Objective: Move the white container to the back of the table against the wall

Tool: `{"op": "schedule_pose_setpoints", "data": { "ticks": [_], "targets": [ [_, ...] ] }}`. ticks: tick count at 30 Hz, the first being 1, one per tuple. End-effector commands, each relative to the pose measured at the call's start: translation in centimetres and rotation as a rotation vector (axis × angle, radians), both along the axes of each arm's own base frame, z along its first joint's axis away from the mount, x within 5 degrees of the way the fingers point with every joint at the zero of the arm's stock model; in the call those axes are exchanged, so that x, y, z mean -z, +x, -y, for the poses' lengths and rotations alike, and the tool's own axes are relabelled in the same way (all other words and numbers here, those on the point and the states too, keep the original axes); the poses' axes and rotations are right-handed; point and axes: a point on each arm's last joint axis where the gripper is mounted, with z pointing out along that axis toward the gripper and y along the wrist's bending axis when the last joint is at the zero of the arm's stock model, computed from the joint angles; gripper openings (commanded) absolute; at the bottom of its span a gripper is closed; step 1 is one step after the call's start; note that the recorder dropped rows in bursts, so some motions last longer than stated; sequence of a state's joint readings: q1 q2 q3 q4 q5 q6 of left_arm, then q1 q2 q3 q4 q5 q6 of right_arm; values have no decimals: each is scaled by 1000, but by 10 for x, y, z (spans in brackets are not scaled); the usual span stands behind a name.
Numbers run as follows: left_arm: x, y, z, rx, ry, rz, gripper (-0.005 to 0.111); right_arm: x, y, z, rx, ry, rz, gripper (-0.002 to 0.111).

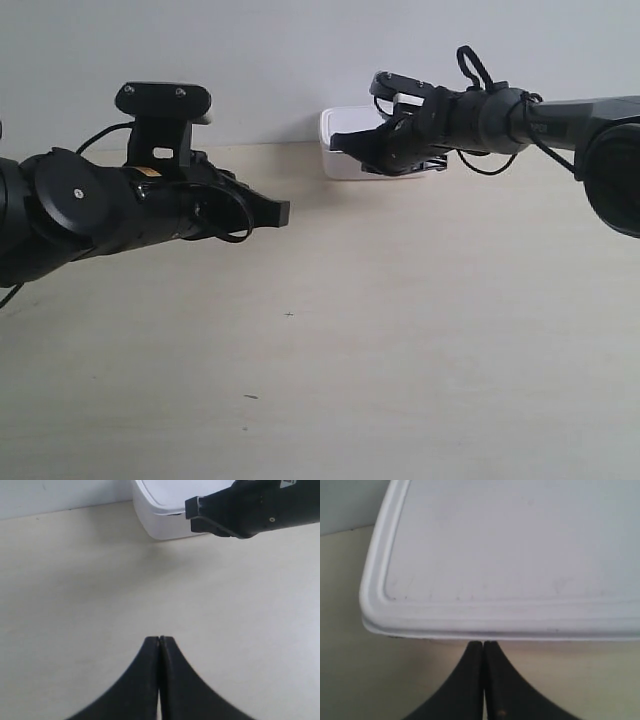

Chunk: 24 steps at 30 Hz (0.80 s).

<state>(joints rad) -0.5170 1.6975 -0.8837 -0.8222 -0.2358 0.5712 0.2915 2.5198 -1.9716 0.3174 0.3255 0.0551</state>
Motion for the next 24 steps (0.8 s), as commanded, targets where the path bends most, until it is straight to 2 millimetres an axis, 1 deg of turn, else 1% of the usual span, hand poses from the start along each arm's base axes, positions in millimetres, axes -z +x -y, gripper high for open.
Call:
{"op": "schedule_pose_setpoints", "data": {
  "ticks": [1, 2, 4, 5, 6, 7, 9, 10, 11, 12, 14, 17, 18, 19, 24],
  "targets": [
    [-4, -1, 0, -3, -4, 17, 0, -2, -5, -1, -41, -25, -75, 0],
    [-4, -1, 0, -3, -4, 17, 0, -2, -7, -1, -49, -32, -92, 0],
    [-5, -1, 0, -12, -14, 14, 0, -11, -12, 0, -84, -52, -122, 0],
    [-6, -2, 0, -12, -20, 11, 0, -19, -17, -2, -112, -65, -131, 0],
    [-9, -4, -2, -15, -23, 17, 0, -30, -24, -6, -139, -80, -106, 0],
    [-10, -7, -4, -19, -23, 23, 0, -37, -30, -8, -142, -83, -99, 0],
    [-13, -16, -12, -63, -50, 25, 0, -52, -50, -10, -123, -63, -80, 0],
    [-13, -23, -17, -79, -60, 22, 0, -62, -66, -8, -86, -39, -56, 0],
    [-14, -28, -20, -82, -59, 25, 0, -70, -74, -4, -57, -23, -11, 0],
    [-17, -35, -25, -85, -59, 35, 0, -81, -92, 5, -26, -14, 60, 0],
    [-18, -43, -29, -82, -56, 37, 0, -94, -113, 15, 2, -6, 122, 0],
    [-20, -58, -37, -83, -63, 41, 0, -110, -142, 28, 29, 0, 195, 0],
    [-21, -62, -39, -82, -69, 42, 0, -111, -152, 33, 34, -3, 205, 0],
    [-23, -68, -41, -78, -76, 47, 0, -119, -163, 38, 40, 2, 231, 0],
    [-35, -101, -46, -7, -93, 86, 0, -135, -212, 57, 58, 10, 290, 0]
  ]
}}
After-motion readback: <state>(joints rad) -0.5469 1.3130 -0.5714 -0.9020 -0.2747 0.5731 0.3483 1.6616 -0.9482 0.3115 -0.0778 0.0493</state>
